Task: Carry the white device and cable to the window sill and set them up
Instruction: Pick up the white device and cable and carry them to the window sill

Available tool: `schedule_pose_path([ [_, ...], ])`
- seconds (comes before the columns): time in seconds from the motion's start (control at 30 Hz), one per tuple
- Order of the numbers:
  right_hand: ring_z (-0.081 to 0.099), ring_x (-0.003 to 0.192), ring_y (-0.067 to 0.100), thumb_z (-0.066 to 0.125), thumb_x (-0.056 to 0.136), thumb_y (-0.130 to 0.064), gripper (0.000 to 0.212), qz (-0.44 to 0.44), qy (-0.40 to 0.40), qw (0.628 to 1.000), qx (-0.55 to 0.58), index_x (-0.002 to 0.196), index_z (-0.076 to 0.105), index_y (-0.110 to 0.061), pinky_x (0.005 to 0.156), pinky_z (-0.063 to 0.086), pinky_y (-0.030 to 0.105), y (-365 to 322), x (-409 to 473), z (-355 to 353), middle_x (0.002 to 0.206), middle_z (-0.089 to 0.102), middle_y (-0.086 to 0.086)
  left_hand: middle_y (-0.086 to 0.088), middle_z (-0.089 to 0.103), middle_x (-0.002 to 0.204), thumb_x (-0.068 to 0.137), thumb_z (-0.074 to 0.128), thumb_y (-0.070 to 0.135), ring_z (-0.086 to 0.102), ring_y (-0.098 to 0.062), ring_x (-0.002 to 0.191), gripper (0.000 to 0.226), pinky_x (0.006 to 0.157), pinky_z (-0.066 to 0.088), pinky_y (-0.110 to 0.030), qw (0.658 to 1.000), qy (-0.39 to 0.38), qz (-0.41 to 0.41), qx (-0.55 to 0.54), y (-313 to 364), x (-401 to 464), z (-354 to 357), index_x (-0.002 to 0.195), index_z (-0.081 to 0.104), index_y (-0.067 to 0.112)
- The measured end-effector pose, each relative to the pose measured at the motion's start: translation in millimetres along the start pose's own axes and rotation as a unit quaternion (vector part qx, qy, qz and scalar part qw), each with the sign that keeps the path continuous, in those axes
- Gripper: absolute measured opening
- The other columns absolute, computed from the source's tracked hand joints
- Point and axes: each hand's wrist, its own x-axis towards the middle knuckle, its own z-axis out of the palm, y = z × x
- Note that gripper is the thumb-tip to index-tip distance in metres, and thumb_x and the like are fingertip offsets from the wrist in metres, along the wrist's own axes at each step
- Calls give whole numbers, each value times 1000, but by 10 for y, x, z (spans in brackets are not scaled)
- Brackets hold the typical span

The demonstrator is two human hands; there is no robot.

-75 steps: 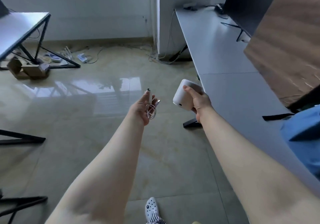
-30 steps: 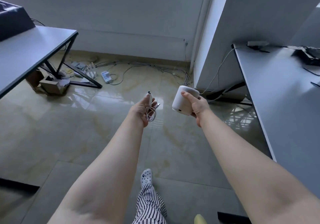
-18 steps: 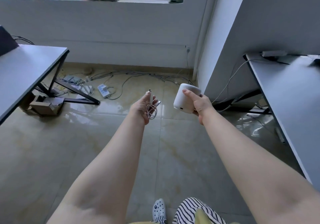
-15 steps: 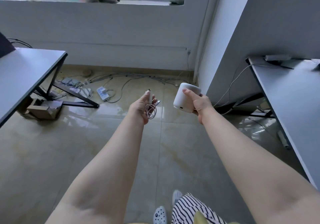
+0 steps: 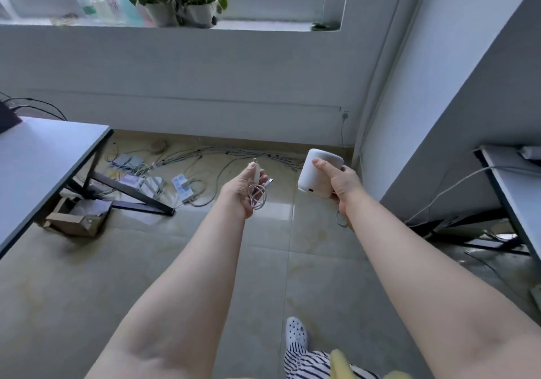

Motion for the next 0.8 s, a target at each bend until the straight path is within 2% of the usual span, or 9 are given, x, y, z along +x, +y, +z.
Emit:
schedule_pose_path([
  [0.1,60,91,24,77,74,-35,57,-5,-6,1000,-4,121,55,-11,71,50,32,-295,542,173,109,63,8,-1,71,65,85,67,29,67,-9,46,23,60,54,-22,1000,9,8,2,332,395,275,86,64,7],
  [0.23,61,90,24,77,74,-36,58,-5,-19,1000,-8,121,57,-10,70,51,31,-614,1085,369,111,64,8,-4,66,82,86,66,30,67,-8,46,24,53,56,-20,1000,6,15,-3,665,816,558,85,63,7],
  [0.3,62,92,25,77,73,-37,58,2,-27,1000,-10,121,57,-11,63,50,29,-750,1318,471,111,64,8,-3,65,82,86,66,29,66,-8,46,22,53,56,-20,1000,10,19,-7,817,1023,687,83,63,8],
  [0.43,63,93,28,77,73,-40,60,3,-31,999,-25,122,57,-12,39,41,19,-954,1814,665,111,65,7,-4,65,84,86,67,27,67,-10,50,19,52,58,-23,1000,13,20,-12,1102,1490,926,83,63,8],
  [0.47,63,95,28,77,73,-40,60,4,-31,999,-25,122,57,-12,41,41,20,-990,1937,709,112,65,7,-5,65,84,86,67,26,67,-12,56,18,49,58,-23,1000,12,19,-9,1163,1610,979,83,63,8],
  [0.53,63,97,28,77,73,-39,59,6,-27,999,-19,122,57,-12,55,49,27,-1068,2224,809,113,65,7,-6,64,83,86,67,23,63,-16,68,15,45,56,-23,1000,11,19,-9,1306,1883,1095,81,63,9],
  [0.63,61,98,26,77,74,-37,58,6,-18,1000,-10,123,57,-12,81,52,37,-1224,2665,980,114,64,7,-7,64,82,86,68,21,62,-17,70,13,52,60,-27,1000,5,11,-4,1561,2328,1271,82,63,10],
  [0.8,60,97,26,76,76,-36,55,-4,8,1000,-7,121,57,-12,90,50,41,-1598,3469,1356,111,64,6,-5,65,83,85,68,24,63,-16,71,13,60,57,-25,1000,-13,3,24,2162,3136,1647,83,64,11],
])
